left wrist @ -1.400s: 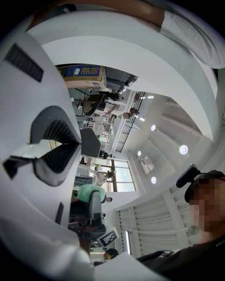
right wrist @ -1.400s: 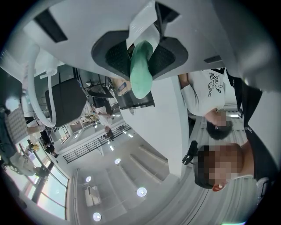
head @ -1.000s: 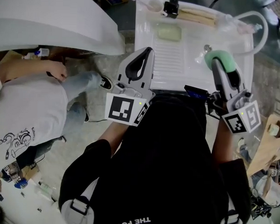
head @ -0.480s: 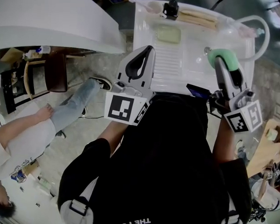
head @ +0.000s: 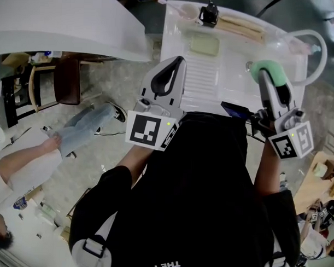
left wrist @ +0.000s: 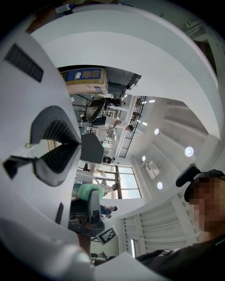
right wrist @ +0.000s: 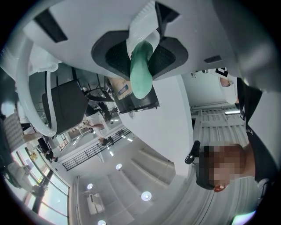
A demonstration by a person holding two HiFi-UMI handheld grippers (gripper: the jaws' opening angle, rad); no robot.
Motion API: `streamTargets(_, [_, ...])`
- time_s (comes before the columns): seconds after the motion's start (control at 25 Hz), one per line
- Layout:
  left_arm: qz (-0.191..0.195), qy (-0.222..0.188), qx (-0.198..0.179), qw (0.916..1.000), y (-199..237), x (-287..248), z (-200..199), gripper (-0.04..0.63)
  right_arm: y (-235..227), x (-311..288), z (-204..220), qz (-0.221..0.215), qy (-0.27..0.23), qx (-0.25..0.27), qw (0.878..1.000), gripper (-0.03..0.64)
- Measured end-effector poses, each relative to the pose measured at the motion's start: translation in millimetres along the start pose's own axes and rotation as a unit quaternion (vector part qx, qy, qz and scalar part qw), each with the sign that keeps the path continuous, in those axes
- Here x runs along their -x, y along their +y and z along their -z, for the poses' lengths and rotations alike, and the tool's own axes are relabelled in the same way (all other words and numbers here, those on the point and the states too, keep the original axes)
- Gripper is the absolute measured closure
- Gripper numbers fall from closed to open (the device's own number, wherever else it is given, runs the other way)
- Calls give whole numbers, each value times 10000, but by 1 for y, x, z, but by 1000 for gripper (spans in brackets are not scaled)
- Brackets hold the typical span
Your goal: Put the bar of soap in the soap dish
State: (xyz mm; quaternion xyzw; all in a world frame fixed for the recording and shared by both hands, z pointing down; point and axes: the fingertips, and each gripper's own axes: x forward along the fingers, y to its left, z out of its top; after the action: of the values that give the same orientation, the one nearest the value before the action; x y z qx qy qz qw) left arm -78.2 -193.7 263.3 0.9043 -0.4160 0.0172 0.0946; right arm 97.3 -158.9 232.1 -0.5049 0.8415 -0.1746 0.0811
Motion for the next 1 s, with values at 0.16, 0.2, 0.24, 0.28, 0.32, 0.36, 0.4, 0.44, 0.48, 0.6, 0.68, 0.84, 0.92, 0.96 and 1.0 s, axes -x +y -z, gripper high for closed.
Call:
streamTargets(0.16, [-112, 39, 28, 9999, 4, -6, 2, 592, -9, -7, 5, -40, 84, -30, 10000, 489])
streamTargets(0.2, [-127, 55, 25, 9999, 5, -7, 3, 592, -11, -8, 7, -49, 109, -35, 9999, 489])
streamTargets(0.24, [-136, 64, 17, 9999, 5, -9, 4, 591, -13, -9, 9, -54, 134, -38, 9999, 489])
streamTargets(0.28, [-141, 72, 12, 9999, 6, -11, 4, 592, -15, -10, 10, -56, 158, -45, 9998, 489])
streamTargets(0.32, [-142, 90, 9, 9999, 6, -12, 4, 592, -16, -11, 12, -57, 181, -58, 9998, 489])
streamTargets(0.36, [-139, 116, 5, 9998, 7, -14, 5, 592, -17, -13, 13, -57, 203, -77, 9997, 489])
streamTargets(0.4, [-136, 141, 6, 9998, 8, -15, 6, 592, -18, -15, 14, -56, 223, -95, 9997, 489])
streamTargets(0.44, [-134, 157, 11, 9998, 9, -17, 7, 592, -19, -17, 16, -54, 245, -104, 9996, 489])
streamTargets(0.48, [-133, 165, 13, 9998, 10, -18, 8, 592, -20, -18, 17, -52, 271, -101, 9996, 489])
streamTargets(0.6, [-148, 193, 20, 9997, 13, -22, 11, 592, -25, -22, 24, -40, 359, -82, 9993, 489])
streamTargets(0.68, [-177, 229, 33, 9996, 15, -24, 14, 591, -28, -25, 28, -42, 411, -91, 9991, 489])
streamTargets(0.84, [-239, 334, 86, 9991, 20, -30, 21, 592, -34, -35, 36, -64, 543, -135, 9984, 489])
streamTargets(0.92, [-246, 360, 80, 9990, 23, -32, 24, 592, -37, -41, 41, -89, 611, -168, 9980, 489])
streamTargets(0.96, [-253, 376, 91, 9989, 24, -33, 26, 592, -38, -44, 43, -102, 642, -174, 9977, 489])
streamTargets(1.0, [-265, 394, 113, 9988, 26, -35, 28, 592, -39, -47, 46, -115, 672, -176, 9975, 489])
